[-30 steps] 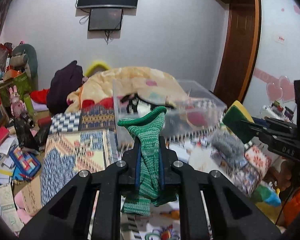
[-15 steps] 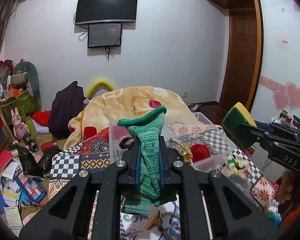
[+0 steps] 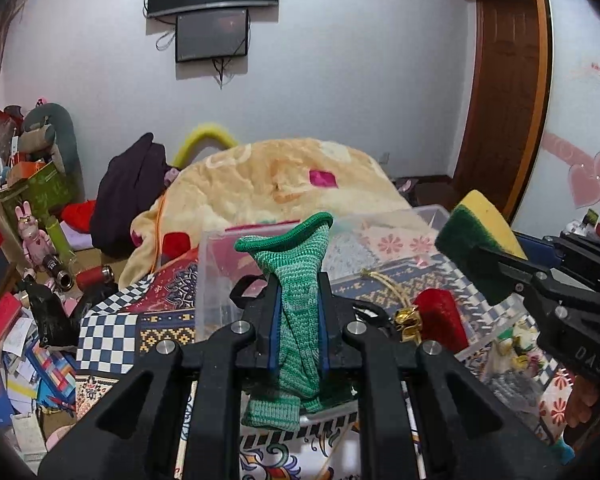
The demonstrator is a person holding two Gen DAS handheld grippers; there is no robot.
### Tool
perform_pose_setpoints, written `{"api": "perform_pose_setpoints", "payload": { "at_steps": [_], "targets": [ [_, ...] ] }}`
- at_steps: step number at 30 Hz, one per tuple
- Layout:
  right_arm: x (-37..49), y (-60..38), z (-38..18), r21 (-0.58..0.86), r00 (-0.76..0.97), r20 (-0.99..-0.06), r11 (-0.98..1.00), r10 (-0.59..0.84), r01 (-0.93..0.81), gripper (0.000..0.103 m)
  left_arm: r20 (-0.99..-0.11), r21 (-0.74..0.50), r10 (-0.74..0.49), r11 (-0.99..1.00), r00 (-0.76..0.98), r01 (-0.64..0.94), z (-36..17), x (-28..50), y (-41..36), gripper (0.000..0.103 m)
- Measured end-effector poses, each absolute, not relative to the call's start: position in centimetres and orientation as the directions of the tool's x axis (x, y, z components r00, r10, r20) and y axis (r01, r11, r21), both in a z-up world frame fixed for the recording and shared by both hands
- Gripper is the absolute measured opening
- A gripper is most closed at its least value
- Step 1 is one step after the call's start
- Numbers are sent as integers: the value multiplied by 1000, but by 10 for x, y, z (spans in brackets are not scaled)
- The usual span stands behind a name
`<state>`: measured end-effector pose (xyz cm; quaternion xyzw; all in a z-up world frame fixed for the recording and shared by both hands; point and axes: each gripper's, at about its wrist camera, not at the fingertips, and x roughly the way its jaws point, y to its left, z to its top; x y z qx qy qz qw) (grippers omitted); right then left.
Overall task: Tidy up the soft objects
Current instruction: 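Lower the sock and sponge into the clear box and open both tools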
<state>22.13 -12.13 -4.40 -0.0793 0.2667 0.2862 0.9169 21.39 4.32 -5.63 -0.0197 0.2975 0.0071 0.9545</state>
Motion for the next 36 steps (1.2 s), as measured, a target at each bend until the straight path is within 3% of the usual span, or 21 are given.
{"api": "perform_pose_setpoints", "payload": {
  "at_steps": [12,14,18,24,36],
  "targets": [
    [243,-101,-71,-15,592,-673,792,443,-610,26,-645,-35,-11,999,764,-15,-81,241,38,15],
    [242,-100,-72,-22,588,-680,790,437,-612,26,-653,-41,-18,999,757,-11,-83,243,38,18],
    [240,-101,-71,-35,589,-687,790,426,-613,28,-641,-5,5,1000,768,-11,-83,239,34,38],
    [234,-110,-65,-40,609,-666,794,431,-606,49,-600,32,20,999,800,-1,-72,220,28,54],
    [197,-147,-27,-45,697,-540,810,473,-585,60,-507,-10,-16,1000,862,13,-35,170,30,66]
  ]
}}
